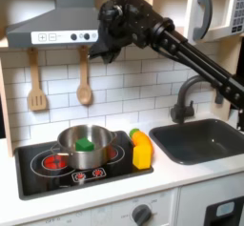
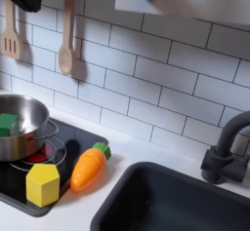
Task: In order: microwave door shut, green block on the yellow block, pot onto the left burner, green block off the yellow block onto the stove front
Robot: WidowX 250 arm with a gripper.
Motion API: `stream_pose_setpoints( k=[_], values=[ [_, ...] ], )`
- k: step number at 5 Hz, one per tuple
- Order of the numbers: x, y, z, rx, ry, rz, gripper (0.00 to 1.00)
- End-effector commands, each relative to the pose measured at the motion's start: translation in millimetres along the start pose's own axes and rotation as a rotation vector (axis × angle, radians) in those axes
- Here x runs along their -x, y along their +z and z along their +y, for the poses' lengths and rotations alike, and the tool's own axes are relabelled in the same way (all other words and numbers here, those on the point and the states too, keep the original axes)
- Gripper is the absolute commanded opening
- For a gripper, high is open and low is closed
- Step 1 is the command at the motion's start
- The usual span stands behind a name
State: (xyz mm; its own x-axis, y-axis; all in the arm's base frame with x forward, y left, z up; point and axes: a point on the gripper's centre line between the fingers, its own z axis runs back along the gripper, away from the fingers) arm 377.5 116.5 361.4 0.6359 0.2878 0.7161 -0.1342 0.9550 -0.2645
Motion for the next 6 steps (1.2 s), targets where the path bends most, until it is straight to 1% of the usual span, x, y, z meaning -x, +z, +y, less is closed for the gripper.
stream_pose_setpoints(
  k=[1,2,3,4,5,6],
  values=[
    [-2.9,-3.7,4.0,-0.011,-0.005,-0.116,0.0],
    [-6.3,-4.0,5.2,-0.018,0.009,-0.135,0.0],
    [-11.8,0.6,3.9,0.009,-0.001,-0.176,0.0],
    [-4.1,-5.2,6.5,-0.007,0.021,-0.239,0.0],
    [-0.1,-1.2,7.1,-0.026,0.01,-0.241,0.0],
    [-4.9,1.9,3.0,-0.024,0.015,-0.283,0.0]
  ],
)
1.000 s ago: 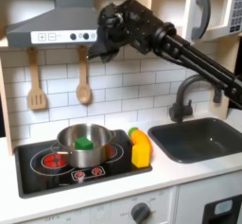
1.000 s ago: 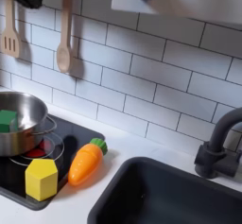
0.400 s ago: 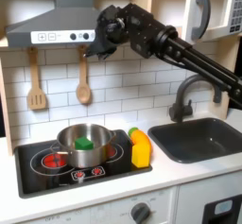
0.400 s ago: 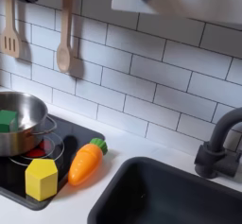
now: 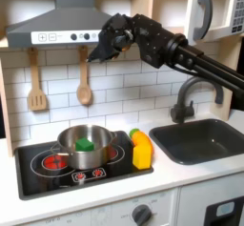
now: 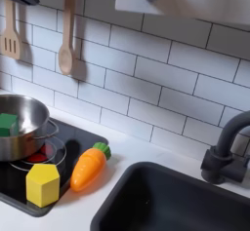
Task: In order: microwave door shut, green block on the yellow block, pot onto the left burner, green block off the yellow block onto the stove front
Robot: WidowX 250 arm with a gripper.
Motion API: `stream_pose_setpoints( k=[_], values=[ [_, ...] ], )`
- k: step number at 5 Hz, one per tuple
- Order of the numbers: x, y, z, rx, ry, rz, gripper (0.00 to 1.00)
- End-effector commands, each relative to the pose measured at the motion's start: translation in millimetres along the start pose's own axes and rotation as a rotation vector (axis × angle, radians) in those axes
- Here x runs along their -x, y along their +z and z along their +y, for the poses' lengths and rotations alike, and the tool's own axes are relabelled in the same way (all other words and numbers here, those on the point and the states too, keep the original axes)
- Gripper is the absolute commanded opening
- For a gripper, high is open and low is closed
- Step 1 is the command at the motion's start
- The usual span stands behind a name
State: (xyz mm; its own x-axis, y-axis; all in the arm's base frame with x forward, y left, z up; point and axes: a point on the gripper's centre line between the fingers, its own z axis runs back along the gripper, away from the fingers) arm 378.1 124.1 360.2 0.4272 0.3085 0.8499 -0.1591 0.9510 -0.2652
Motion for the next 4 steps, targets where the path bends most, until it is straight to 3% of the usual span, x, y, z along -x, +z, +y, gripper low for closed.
stream_pose_setpoints(
  k=[1,4],
  values=[
    [-6.8,-2.7,-8.6,-0.001,0.006,-0.053,0.0],
    [-21.3,-9.8,-16.7,-0.034,0.022,-0.097,0.0]
  ],
)
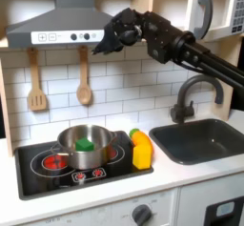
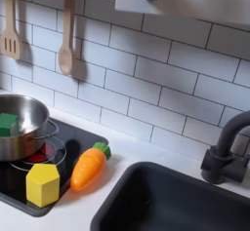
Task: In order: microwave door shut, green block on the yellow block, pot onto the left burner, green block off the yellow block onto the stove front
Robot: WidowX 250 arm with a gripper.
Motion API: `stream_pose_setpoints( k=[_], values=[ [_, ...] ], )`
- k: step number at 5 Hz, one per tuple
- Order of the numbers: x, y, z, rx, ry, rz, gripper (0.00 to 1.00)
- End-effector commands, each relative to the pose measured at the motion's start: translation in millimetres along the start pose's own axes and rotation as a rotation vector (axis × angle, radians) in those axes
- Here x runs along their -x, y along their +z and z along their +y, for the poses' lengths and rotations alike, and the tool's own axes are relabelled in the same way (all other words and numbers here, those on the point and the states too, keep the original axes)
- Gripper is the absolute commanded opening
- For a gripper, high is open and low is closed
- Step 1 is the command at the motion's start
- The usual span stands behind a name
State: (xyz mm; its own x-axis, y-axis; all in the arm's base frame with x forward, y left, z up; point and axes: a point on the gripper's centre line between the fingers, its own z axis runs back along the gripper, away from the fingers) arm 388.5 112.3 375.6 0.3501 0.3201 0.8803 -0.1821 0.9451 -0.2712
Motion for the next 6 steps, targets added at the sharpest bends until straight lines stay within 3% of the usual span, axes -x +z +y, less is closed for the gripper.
stream_pose_setpoints(
  k=[1,3,6],
  values=[
    [-13.4,-17.6,6.7,-0.054,0.02,-0.02,0.0],
    [-27.8,-17.3,18.8,-0.128,0.024,-0.056,0.0],
    [-30.6,-14.5,17.9,-0.131,0.013,-0.057,0.0]
  ],
)
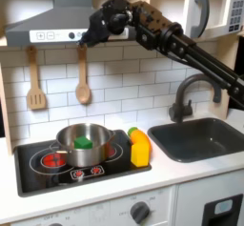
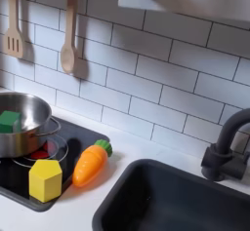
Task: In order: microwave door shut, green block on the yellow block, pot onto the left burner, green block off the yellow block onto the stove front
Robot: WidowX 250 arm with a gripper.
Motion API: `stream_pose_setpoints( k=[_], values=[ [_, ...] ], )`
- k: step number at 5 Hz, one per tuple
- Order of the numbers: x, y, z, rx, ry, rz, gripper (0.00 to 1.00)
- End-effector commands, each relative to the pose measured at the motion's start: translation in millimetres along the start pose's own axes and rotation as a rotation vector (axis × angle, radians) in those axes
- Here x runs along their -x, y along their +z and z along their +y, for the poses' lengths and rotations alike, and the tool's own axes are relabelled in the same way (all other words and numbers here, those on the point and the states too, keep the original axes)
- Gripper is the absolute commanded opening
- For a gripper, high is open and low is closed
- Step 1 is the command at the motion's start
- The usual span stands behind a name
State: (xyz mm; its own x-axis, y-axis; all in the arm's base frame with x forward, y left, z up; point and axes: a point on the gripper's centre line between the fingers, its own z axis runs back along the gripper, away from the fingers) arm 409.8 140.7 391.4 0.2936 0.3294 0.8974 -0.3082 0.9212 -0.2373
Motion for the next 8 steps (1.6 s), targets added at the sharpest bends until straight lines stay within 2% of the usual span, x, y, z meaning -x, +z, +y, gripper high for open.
stream_pose_setpoints(
  k=[1,7,8],
  values=[
    [0.1,2.8,-1.0,0.003,-0.003,0.007,0.0],
    [2.7,9.9,-1.8,-0.004,0.0,0.034,0.0],
    [19.9,5.0,-4.9,-0.008,-0.042,0.171,0.0]
  ],
)
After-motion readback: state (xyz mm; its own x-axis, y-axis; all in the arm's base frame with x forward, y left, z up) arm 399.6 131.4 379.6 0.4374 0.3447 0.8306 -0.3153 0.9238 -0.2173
